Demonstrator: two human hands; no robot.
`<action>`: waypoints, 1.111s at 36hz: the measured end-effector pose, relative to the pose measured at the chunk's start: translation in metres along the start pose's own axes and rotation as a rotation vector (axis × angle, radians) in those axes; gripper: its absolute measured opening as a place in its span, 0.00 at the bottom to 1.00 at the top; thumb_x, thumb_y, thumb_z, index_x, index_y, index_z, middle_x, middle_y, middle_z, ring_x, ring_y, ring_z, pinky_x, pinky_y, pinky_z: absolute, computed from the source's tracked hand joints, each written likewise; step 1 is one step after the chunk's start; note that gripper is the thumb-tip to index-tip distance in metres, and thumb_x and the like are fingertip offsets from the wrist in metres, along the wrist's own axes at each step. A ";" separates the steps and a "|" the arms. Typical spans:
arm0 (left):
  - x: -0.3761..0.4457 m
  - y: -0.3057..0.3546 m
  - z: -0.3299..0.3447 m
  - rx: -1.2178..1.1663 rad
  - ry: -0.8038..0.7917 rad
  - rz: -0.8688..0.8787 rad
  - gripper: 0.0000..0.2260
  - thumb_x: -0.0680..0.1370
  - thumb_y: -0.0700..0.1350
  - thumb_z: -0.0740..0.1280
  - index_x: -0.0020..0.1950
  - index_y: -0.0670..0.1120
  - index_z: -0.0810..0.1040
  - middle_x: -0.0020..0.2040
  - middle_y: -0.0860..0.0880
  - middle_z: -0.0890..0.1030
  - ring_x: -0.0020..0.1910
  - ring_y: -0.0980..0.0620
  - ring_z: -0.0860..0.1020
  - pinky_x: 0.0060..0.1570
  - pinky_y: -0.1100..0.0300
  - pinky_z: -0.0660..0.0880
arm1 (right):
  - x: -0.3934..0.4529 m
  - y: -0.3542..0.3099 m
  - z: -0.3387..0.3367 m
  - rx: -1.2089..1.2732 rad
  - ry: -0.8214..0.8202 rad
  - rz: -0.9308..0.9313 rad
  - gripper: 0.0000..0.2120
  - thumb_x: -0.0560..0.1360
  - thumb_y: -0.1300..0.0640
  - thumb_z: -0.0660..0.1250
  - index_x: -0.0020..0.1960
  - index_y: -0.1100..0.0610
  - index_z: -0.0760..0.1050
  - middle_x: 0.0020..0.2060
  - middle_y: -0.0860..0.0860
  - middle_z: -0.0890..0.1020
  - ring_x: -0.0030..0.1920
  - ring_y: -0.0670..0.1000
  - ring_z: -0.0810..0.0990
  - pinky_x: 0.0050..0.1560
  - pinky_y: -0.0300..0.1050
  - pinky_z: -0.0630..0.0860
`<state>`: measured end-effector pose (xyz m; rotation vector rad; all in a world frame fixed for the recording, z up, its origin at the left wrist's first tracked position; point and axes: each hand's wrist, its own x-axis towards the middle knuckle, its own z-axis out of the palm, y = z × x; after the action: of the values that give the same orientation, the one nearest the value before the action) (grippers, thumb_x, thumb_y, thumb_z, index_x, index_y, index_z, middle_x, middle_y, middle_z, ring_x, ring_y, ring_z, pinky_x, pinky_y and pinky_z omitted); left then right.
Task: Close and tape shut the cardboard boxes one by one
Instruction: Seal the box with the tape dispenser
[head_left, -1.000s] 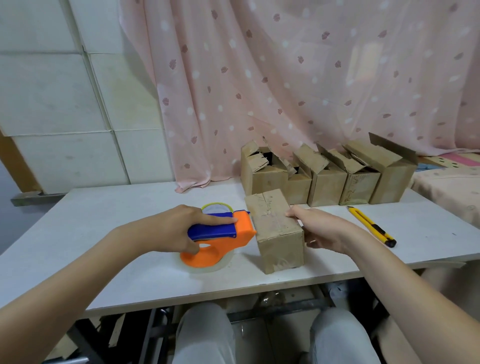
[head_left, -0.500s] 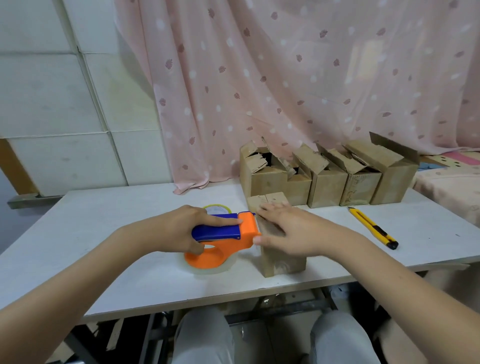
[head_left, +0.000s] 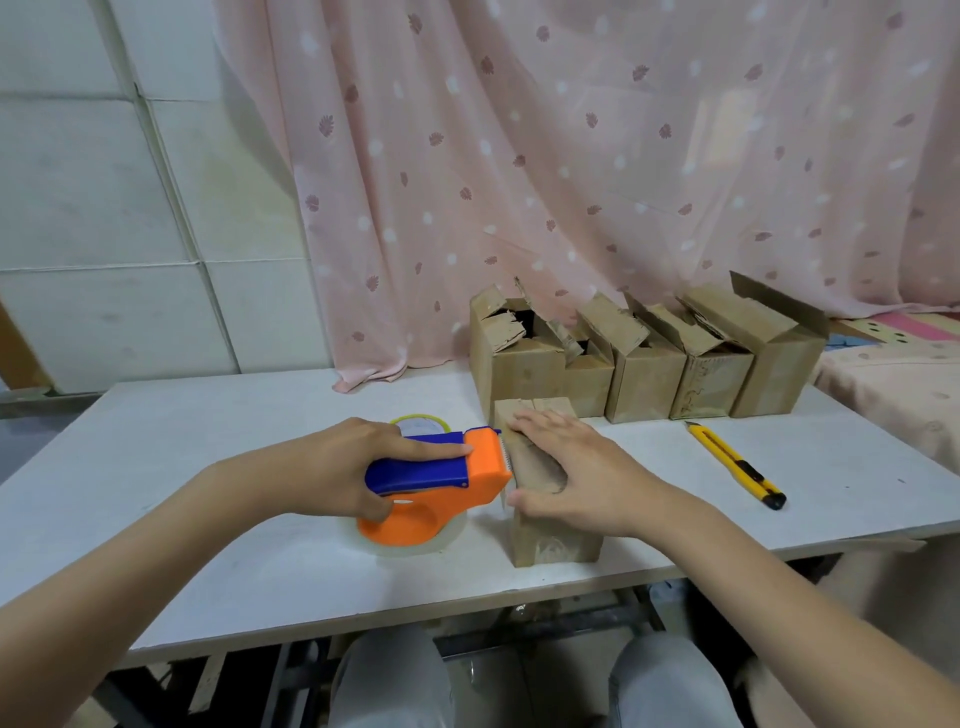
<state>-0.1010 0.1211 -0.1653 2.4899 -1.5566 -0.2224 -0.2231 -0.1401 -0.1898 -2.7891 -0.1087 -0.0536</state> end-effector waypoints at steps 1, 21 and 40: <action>-0.001 0.000 -0.001 0.000 -0.007 -0.002 0.40 0.75 0.44 0.69 0.68 0.82 0.53 0.50 0.56 0.73 0.45 0.57 0.72 0.42 0.69 0.68 | 0.000 0.000 0.001 -0.005 0.012 -0.003 0.41 0.75 0.32 0.64 0.81 0.45 0.52 0.81 0.42 0.52 0.80 0.45 0.48 0.75 0.40 0.45; -0.051 -0.023 -0.016 0.065 -0.068 -0.118 0.40 0.73 0.43 0.68 0.66 0.84 0.54 0.45 0.55 0.72 0.42 0.60 0.70 0.40 0.70 0.66 | 0.000 -0.007 0.005 -0.032 0.077 0.023 0.38 0.76 0.38 0.66 0.80 0.47 0.56 0.80 0.44 0.57 0.79 0.45 0.53 0.70 0.33 0.45; -0.058 -0.017 -0.032 0.205 -0.115 -0.178 0.39 0.73 0.44 0.68 0.64 0.84 0.54 0.45 0.55 0.72 0.43 0.59 0.69 0.38 0.67 0.64 | -0.002 -0.009 0.006 -0.039 0.088 0.034 0.38 0.76 0.38 0.66 0.80 0.47 0.56 0.80 0.44 0.57 0.79 0.46 0.53 0.70 0.33 0.45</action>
<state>-0.1040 0.1838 -0.1374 2.8254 -1.4660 -0.2477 -0.2259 -0.1297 -0.1928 -2.8212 -0.0381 -0.1716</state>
